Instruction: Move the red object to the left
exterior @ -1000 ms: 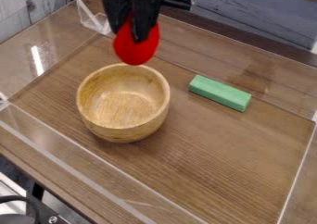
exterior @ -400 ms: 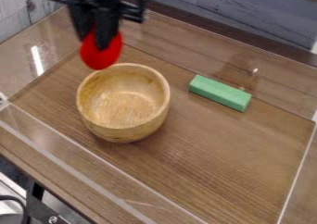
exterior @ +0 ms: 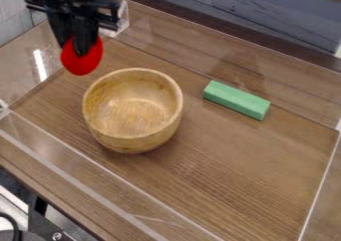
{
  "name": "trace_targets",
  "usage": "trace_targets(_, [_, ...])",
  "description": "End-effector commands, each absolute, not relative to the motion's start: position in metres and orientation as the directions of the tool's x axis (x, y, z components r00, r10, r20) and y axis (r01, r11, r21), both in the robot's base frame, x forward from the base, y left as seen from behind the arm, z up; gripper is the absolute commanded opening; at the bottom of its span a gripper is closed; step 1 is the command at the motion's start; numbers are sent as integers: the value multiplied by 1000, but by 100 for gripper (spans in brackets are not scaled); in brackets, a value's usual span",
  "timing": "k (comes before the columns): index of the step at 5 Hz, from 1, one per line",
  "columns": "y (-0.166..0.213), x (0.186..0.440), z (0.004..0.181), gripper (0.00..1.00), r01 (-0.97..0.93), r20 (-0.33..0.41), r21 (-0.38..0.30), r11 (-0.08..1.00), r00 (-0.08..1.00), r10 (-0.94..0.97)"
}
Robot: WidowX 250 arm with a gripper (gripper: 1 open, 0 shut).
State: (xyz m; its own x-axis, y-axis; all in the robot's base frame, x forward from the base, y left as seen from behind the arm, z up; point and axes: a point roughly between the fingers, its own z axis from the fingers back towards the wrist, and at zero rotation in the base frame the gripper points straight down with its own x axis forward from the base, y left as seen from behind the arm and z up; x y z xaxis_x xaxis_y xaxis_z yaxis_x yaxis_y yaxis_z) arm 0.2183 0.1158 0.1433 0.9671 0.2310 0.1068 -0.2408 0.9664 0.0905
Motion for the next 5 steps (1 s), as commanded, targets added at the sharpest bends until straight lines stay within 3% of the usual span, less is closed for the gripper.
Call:
trace_targets(1, [128,229,142,0,-212,139,103,972,971,196])
trace_targets(3, [142,261,116,0,-152,131,118,981,982,136])
trace_targets(5, [174,275,108,0,-273,127,131,953,958,257])
